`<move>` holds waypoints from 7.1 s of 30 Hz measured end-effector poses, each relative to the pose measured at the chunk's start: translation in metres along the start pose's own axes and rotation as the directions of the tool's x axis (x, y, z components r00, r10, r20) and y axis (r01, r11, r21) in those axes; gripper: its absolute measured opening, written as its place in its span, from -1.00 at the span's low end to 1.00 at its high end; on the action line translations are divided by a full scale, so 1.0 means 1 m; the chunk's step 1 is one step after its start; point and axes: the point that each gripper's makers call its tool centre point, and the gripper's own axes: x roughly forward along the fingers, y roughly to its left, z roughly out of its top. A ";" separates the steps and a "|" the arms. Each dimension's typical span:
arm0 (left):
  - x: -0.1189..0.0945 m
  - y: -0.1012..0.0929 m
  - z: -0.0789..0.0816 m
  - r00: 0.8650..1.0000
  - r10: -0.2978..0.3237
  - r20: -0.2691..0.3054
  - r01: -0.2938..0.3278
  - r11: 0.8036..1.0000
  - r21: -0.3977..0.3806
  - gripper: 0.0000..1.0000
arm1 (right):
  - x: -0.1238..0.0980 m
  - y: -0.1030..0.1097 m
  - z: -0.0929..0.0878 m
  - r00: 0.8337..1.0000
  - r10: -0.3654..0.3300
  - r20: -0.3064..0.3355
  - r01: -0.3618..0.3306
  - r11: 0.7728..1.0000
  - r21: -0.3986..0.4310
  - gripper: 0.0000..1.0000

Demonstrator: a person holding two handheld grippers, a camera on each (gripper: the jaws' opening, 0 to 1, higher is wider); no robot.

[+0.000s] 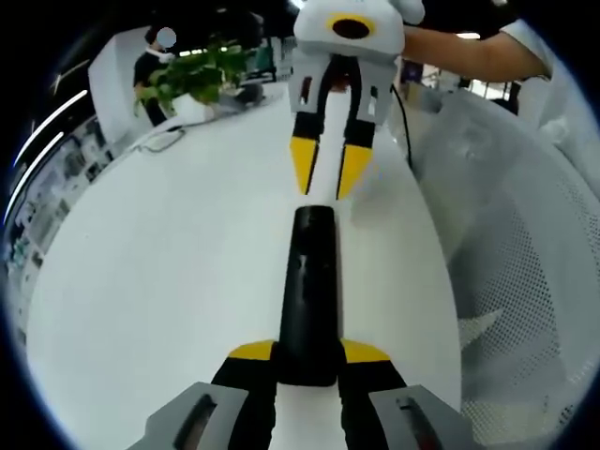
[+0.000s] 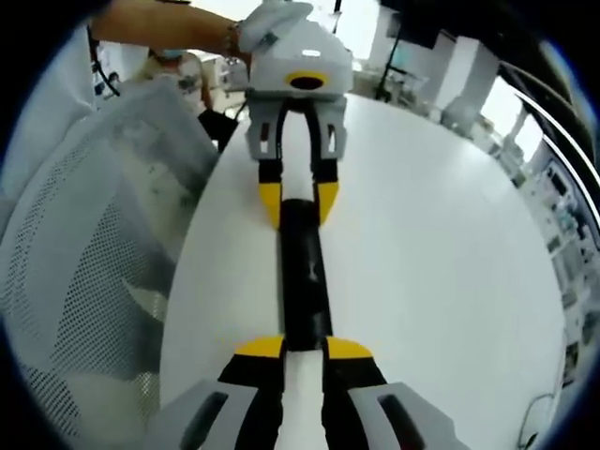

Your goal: Press the specified remote control buttons in sequence, fully releasing each button before pressing the next.

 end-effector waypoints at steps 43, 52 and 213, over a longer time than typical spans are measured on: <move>0.000 0.001 -0.001 1.000 -0.001 0.001 0.001 1.000 -0.011 -0.53 | 0.002 -0.007 -0.005 0.991 0.033 -0.130 -0.049 0.991 -0.123 -1.00; -0.001 0.000 -0.001 1.000 0.001 -0.001 -0.001 1.000 -0.011 -0.53 | 0.004 -0.010 -0.004 0.990 0.039 -0.134 -0.055 0.992 -0.114 -1.00; 0.000 0.000 -0.001 1.000 0.002 -0.004 -0.003 1.000 -0.014 -0.52 | 0.024 0.000 0.006 0.979 0.105 -0.173 -0.134 0.977 -0.167 -1.00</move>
